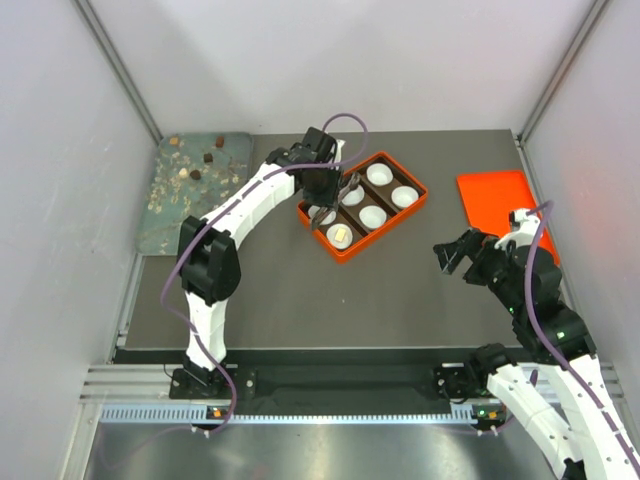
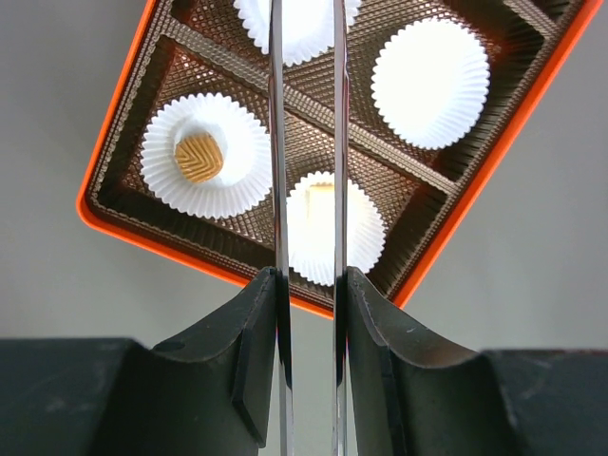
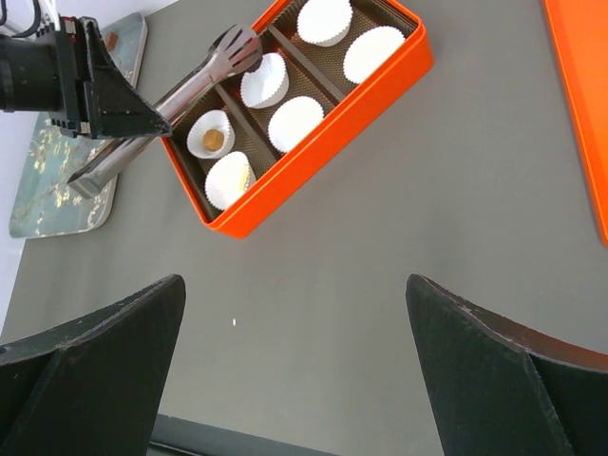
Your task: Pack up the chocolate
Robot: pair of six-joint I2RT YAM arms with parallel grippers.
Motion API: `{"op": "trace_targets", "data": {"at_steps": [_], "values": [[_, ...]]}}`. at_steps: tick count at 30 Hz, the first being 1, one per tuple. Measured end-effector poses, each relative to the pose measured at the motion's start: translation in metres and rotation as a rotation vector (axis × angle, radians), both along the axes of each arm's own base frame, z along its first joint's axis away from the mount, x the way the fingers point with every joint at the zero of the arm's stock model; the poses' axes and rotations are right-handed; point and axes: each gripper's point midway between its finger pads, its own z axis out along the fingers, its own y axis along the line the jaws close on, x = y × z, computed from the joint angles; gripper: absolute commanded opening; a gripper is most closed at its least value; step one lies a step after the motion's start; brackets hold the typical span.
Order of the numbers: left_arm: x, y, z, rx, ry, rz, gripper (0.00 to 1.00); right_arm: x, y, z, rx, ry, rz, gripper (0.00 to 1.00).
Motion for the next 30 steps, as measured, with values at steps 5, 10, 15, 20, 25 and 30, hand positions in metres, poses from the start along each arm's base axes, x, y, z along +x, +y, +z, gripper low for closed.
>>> {"op": "trace_targets", "data": {"at_steps": [5, 10, 15, 20, 25, 30], "values": [[0.002, 0.001, -0.006, 0.015, 0.002, 0.002, 0.38, 0.0, -0.001, 0.0, -0.002, -0.001, -0.004, 1.0], [0.003, 0.002, -0.01, 0.029, 0.003, 0.004, 0.39, 0.0, -0.001, 0.0, -0.003, -0.001, -0.006, 1.0], [0.004, 0.004, -0.011, 0.039, -0.002, 0.008, 0.41, 0.0, -0.001, 0.0, -0.003, -0.001, -0.007, 1.0], [0.005, 0.004, -0.016, 0.046, 0.005, 0.004, 0.43, 0.001, -0.001, 0.0, -0.003, -0.001, -0.007, 1.0], [0.005, 0.004, -0.024, 0.056, 0.018, -0.002, 0.44, 0.001, -0.001, 0.0, -0.003, 0.0, -0.007, 1.0], [0.005, 0.003, -0.024, 0.06, 0.016, -0.008, 0.46, 0.001, -0.001, -0.001, -0.005, 0.005, -0.007, 1.0]]}}
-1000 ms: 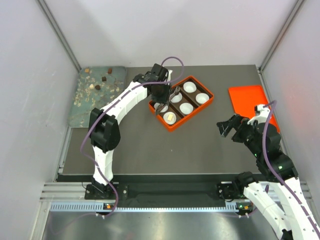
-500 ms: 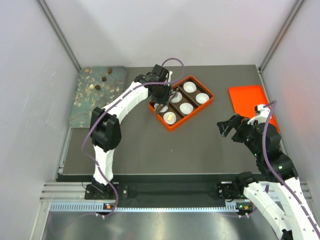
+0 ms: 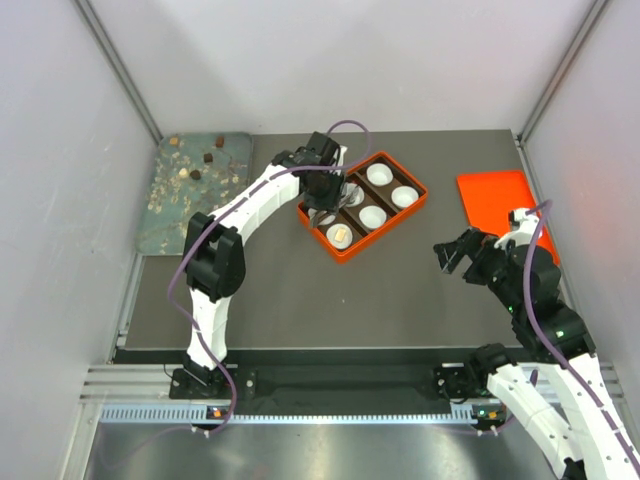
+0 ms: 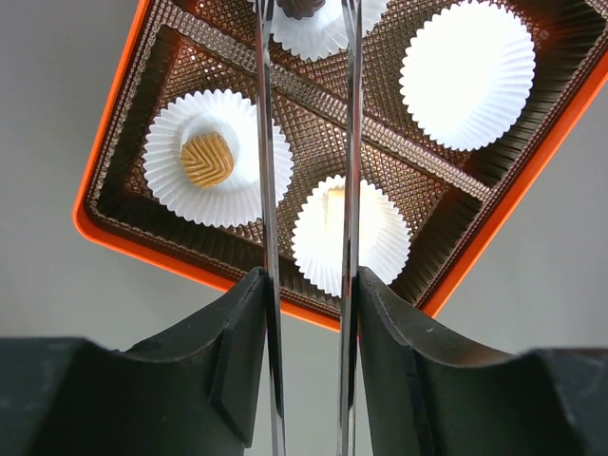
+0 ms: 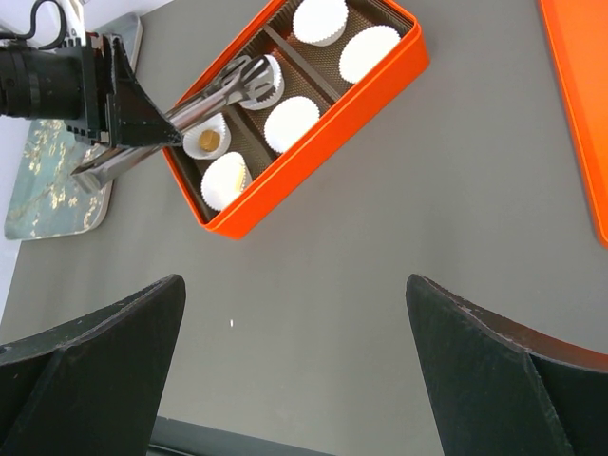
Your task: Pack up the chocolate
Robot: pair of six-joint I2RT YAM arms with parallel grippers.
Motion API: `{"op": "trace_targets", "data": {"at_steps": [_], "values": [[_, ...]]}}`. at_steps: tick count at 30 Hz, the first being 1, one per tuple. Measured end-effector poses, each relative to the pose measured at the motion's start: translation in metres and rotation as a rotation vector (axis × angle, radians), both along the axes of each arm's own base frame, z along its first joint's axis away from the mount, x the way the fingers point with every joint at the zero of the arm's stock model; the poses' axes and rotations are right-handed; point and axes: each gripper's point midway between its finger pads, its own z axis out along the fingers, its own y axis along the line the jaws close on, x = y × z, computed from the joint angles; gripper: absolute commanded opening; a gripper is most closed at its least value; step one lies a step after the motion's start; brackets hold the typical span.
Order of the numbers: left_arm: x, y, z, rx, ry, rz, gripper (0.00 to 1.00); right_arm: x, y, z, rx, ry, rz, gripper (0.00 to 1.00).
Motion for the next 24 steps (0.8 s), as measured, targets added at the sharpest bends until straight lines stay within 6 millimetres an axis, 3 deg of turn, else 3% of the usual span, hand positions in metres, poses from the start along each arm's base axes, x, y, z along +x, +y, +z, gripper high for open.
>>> {"op": "trace_targets", "data": {"at_steps": [7, 16, 24], "values": [[0.003, 0.0, 0.005, 0.002, -0.016, 0.004, 0.48, 0.0, 0.0, 0.0, 0.0, 0.0, 0.0, 1.0], [0.013, 0.005, 0.033, 0.008, -0.09, 0.032, 0.47, 0.0, 0.0, 0.0, 0.001, -0.001, 0.0, 1.0], [0.013, 0.028, 0.095, -0.006, -0.213, 0.091, 0.44, -0.001, 0.0, 0.001, 0.01, -0.001, -0.001, 1.0]]}}
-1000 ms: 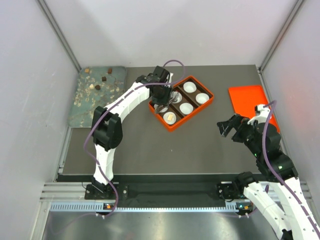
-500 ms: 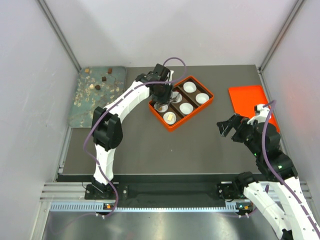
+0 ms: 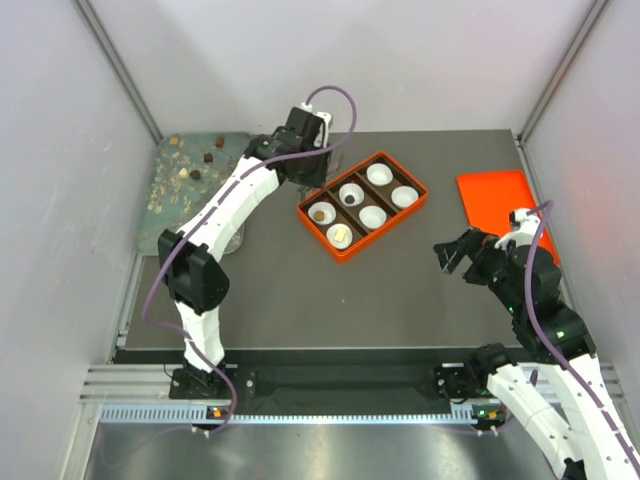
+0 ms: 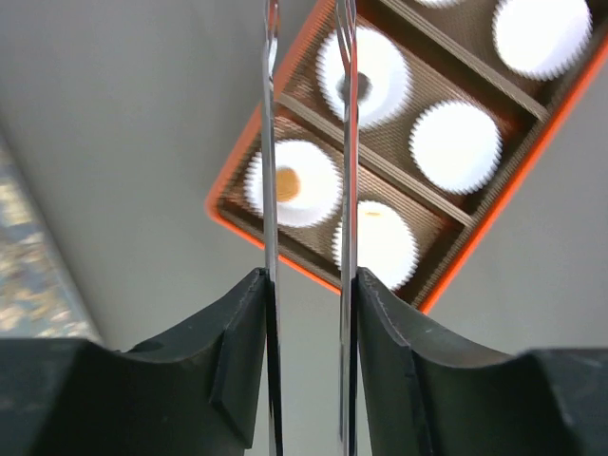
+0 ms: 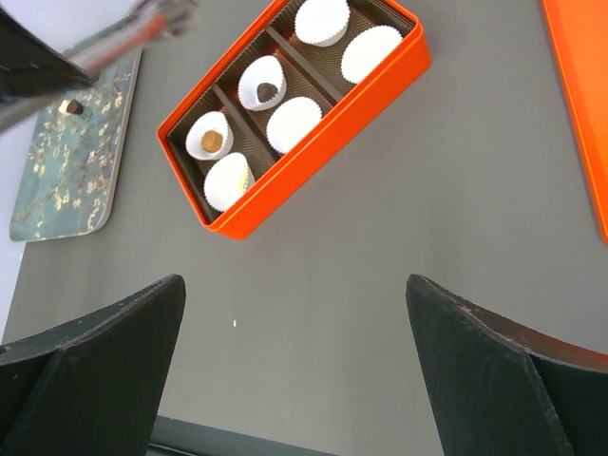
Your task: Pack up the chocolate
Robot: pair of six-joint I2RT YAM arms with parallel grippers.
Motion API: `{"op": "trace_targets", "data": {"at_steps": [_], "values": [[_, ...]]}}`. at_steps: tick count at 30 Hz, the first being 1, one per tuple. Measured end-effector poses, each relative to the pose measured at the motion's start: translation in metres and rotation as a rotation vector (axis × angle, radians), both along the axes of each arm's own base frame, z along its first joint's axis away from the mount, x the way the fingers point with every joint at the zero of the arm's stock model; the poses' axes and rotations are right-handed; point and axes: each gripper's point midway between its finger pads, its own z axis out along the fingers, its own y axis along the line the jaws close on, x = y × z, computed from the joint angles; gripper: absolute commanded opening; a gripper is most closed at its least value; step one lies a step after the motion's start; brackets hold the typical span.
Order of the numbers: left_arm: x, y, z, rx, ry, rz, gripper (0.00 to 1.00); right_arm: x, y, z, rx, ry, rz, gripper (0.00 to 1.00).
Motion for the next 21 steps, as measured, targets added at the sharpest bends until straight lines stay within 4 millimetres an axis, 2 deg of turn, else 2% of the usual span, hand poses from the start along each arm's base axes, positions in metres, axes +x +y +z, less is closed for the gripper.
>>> {"op": "trace_targets", "data": {"at_steps": [4, 8, 12, 16, 17, 19, 21], "values": [[0.015, 0.038, 0.02, 0.027, -0.049, 0.104, 0.44, 0.0, 0.0, 0.001, 0.001, -0.003, 0.0, 1.0], [0.033, 0.094, 0.018, 0.063, -0.049, 0.244, 0.44, -0.001, 0.0, 0.002, 0.002, -0.008, 0.0, 1.0], [0.042, 0.17, 0.0, 0.096, -0.008, 0.418, 0.44, -0.001, 0.0, -0.002, 0.0, -0.001, 0.0, 1.0], [0.035, 0.248, -0.03, 0.117, 0.057, 0.609, 0.44, -0.001, 0.0, -0.006, -0.003, 0.006, 0.0, 1.0], [0.033, 0.258, -0.039, 0.115, 0.071, 0.637, 0.44, 0.0, 0.0, -0.007, -0.002, 0.006, 0.001, 1.0], [0.029, 0.291, -0.053, 0.109, 0.095, 0.721, 0.44, 0.0, 0.001, -0.009, -0.002, 0.008, 0.003, 1.0], [0.025, 0.307, -0.067, 0.096, 0.114, 0.772, 0.44, 0.001, 0.001, -0.009, -0.002, 0.008, 0.004, 1.0]]}}
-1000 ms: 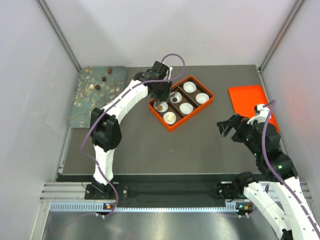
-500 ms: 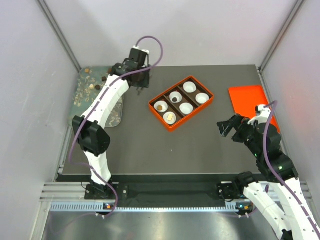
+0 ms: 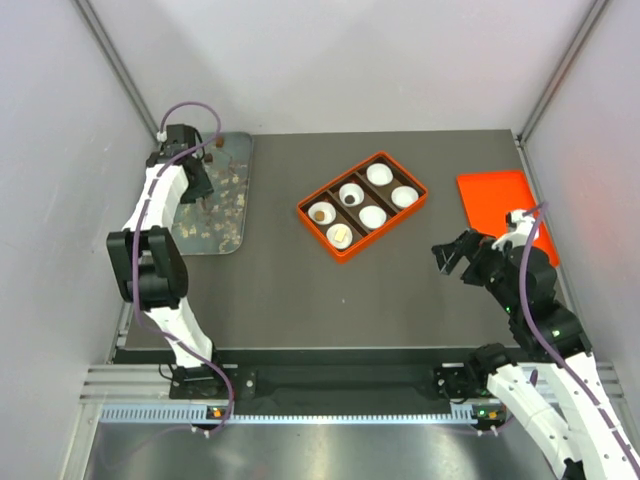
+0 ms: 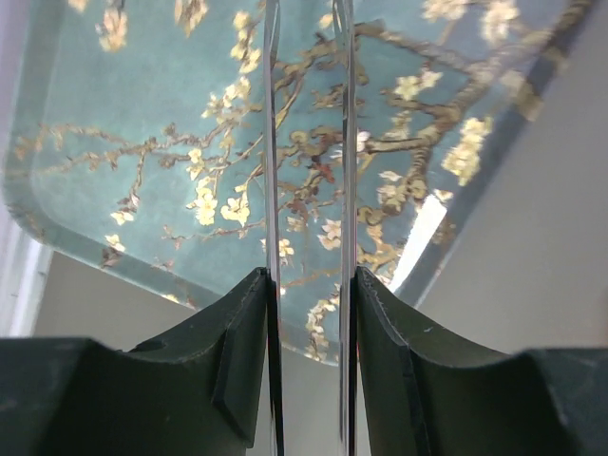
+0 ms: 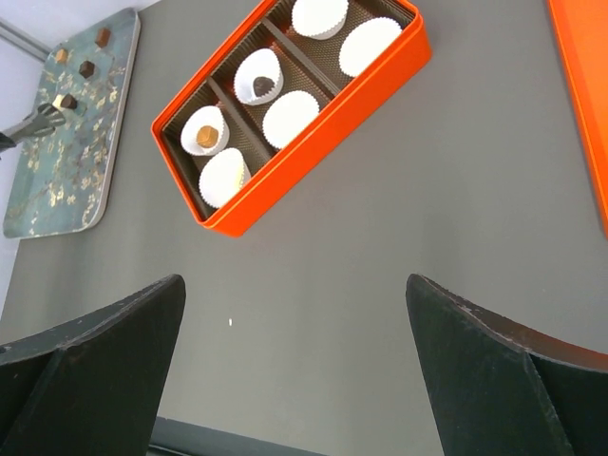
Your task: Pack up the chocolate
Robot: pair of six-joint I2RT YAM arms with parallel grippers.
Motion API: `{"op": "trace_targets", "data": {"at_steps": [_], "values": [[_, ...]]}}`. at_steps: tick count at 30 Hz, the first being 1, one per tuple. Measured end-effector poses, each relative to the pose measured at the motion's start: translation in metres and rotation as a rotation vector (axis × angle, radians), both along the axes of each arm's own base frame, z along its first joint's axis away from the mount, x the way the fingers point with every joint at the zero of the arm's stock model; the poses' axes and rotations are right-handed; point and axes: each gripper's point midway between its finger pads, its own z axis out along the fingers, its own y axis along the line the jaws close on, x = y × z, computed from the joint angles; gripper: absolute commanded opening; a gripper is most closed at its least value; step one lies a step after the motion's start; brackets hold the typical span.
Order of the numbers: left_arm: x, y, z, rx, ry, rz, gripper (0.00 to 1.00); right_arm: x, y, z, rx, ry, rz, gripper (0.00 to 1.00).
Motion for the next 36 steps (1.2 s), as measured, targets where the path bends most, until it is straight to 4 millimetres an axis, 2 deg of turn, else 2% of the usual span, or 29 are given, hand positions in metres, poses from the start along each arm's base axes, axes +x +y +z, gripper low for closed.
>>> {"op": "trace_targets", "data": {"at_steps": [4, 9, 17, 23, 31, 36], "values": [[0.0, 0.002, -0.013, -0.035, -0.003, 0.022, 0.44, 0.002, 0.001, -0.001, -0.008, 0.005, 0.001, 1.0], [0.012, -0.005, -0.011, -0.058, -0.046, 0.015, 0.44, 0.004, 0.0, -0.003, -0.022, 0.009, 0.002, 1.0], [0.029, 0.008, -0.035, -0.081, -0.026, 0.038, 0.45, 0.007, -0.003, -0.006, -0.044, 0.014, -0.007, 1.0], [0.04, 0.014, -0.039, -0.087, -0.029, 0.046, 0.45, 0.011, -0.002, -0.009, -0.056, 0.027, -0.01, 1.0], [0.051, 0.012, -0.047, -0.105, -0.027, 0.033, 0.44, 0.014, -0.003, -0.01, -0.067, 0.028, -0.016, 1.0], [0.053, 0.014, -0.054, -0.105, -0.015, 0.034, 0.45, 0.015, -0.003, -0.01, -0.067, 0.028, -0.016, 1.0]]}}
